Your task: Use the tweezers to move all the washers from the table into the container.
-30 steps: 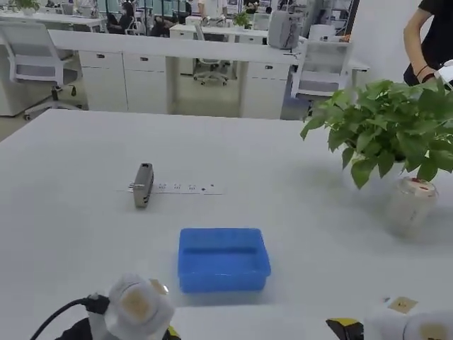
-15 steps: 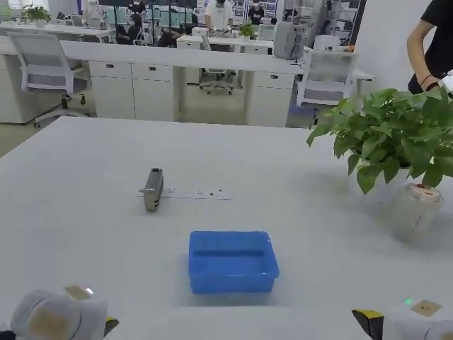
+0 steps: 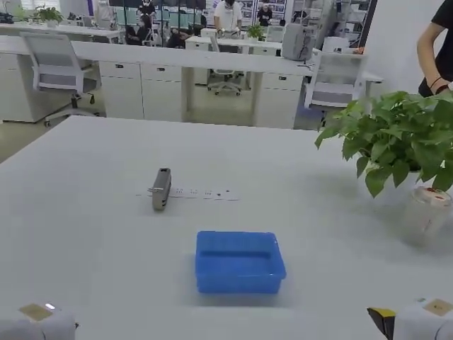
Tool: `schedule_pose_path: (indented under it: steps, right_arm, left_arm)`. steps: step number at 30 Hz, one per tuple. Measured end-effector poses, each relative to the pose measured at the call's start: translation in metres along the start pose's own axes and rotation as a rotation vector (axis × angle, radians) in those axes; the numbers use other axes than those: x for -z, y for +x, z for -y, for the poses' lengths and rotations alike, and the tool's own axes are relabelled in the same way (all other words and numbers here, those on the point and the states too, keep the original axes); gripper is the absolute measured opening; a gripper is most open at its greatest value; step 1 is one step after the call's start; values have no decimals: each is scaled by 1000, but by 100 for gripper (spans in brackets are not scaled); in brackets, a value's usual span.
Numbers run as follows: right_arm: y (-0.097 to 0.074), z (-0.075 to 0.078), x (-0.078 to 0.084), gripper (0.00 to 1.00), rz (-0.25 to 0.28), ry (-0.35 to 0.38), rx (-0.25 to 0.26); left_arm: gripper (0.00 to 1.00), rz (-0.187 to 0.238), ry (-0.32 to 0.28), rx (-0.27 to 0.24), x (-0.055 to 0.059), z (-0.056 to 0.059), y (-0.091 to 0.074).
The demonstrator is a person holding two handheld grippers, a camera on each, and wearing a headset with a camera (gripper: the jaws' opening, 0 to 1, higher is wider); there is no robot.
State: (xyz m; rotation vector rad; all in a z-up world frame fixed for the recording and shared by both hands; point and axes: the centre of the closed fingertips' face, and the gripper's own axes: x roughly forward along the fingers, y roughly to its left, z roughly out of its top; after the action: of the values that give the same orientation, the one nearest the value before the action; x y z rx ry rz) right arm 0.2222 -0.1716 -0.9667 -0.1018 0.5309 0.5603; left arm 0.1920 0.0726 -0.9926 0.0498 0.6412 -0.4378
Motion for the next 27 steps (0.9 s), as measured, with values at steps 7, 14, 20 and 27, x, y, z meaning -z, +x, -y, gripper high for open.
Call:
schedule_pose_path:
  steps: [7,14,20,27]
  right_arm:
    - [0,2,1,99,-6,-4,7]
    - [0,5,2,99,-20,-16,19]
    - [-1,7,1,99,-17,-12,24]
    - [1,6,2,99,-27,-25,19]
  left_arm:
    - [99,8,-9,-13,-1,0,-3]
    - [99,7,-15,-21,-1,-1,-6]
    - [99,-2,-2,-33,2,-1,-8]
    - [99,-10,6,-38,5,-2,-8]
